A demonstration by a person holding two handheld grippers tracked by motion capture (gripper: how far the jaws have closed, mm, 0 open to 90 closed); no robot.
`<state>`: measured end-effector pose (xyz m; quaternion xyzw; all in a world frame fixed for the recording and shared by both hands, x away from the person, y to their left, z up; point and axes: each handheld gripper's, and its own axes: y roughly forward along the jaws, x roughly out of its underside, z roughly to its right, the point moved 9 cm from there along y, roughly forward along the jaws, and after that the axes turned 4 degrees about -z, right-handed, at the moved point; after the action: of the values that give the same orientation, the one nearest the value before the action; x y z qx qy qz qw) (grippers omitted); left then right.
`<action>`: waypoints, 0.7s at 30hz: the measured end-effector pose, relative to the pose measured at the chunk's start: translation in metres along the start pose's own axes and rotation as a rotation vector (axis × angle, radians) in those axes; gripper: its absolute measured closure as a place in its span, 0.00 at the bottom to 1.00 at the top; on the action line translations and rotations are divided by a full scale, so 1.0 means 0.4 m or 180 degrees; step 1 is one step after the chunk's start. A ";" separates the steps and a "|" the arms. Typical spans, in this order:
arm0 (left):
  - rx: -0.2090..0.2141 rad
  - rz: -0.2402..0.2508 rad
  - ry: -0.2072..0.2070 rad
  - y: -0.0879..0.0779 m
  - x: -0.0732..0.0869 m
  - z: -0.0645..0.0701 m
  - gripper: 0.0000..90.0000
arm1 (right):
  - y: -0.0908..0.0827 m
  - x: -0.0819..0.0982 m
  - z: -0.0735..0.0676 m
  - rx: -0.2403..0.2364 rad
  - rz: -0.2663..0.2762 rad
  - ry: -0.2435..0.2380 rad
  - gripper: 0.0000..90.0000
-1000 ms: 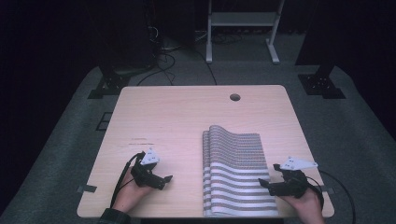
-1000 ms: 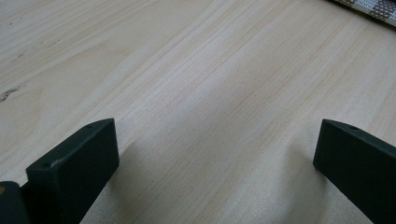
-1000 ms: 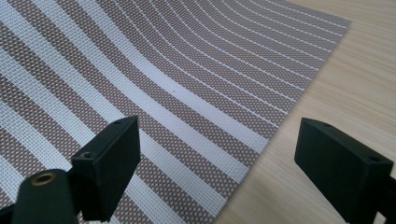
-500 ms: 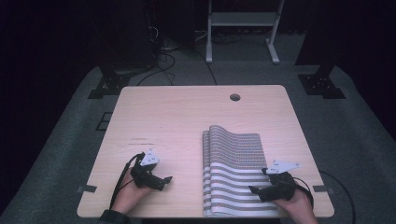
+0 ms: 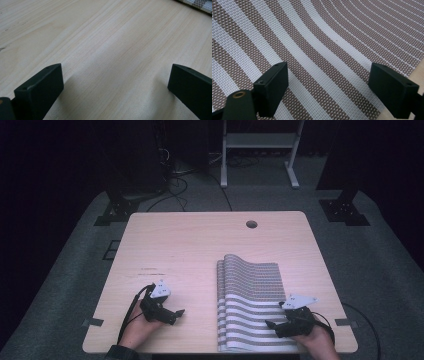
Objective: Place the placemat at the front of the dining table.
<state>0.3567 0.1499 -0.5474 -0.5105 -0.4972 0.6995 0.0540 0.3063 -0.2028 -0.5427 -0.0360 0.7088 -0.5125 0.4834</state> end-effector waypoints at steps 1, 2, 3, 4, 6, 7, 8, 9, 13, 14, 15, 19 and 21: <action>0.0000 0.0000 0.0000 0.000 0.000 0.000 0.00 | 0.000 0.000 0.000 0.0002 -0.0004 0.0002 0.18; 0.0001 0.0001 0.0000 0.000 0.000 0.000 0.00 | -0.001 -0.001 -0.003 -0.0005 0.0006 0.0009 0.25; 0.0000 0.0000 0.0000 0.000 0.000 0.000 0.00 | -0.004 -0.002 -0.004 -0.0009 0.0018 0.0003 0.28; 0.0001 0.0000 0.0000 0.000 0.000 0.000 0.00 | -0.004 -0.003 -0.006 -0.0014 0.0018 -0.0012 0.30; 0.0001 0.0000 0.0000 0.000 0.000 0.000 0.00 | -0.007 -0.003 -0.006 -0.0014 0.0033 -0.0007 0.37; 0.0001 0.0000 0.0000 0.000 0.000 0.000 0.00 | -0.008 -0.003 -0.006 -0.0009 0.0036 -0.0005 0.40; 0.0001 0.0000 0.0000 0.000 0.000 0.000 0.00 | -0.009 -0.003 -0.004 -0.0001 0.0036 0.0009 0.43; 0.0001 -0.0001 0.0000 0.000 0.000 0.001 0.00 | -0.012 -0.004 -0.002 0.0004 0.0048 0.0032 0.51; 0.0001 -0.0001 -0.0001 0.000 0.000 0.001 0.00 | -0.016 -0.006 0.002 0.0039 0.0049 0.0054 0.72; 0.0001 0.0000 -0.0001 0.000 0.000 0.000 0.00 | -0.016 -0.007 0.002 0.0033 0.0044 0.0051 0.81; 0.0001 -0.0001 -0.0001 0.000 0.000 0.000 0.00 | -0.017 -0.009 0.000 0.0014 0.0022 0.0071 0.88; 0.0001 0.0000 -0.0001 0.000 0.000 0.000 0.00 | -0.017 -0.014 -0.001 -0.0027 -0.0008 0.0135 0.92; 0.0001 0.0000 -0.0001 0.000 0.000 0.000 0.00 | -0.019 -0.015 0.004 -0.0117 0.0006 0.0225 0.93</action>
<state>0.3566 0.1497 -0.5473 -0.5104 -0.4971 0.6996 0.0540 0.3072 -0.2041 -0.5329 -0.0261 0.7348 -0.4999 0.4577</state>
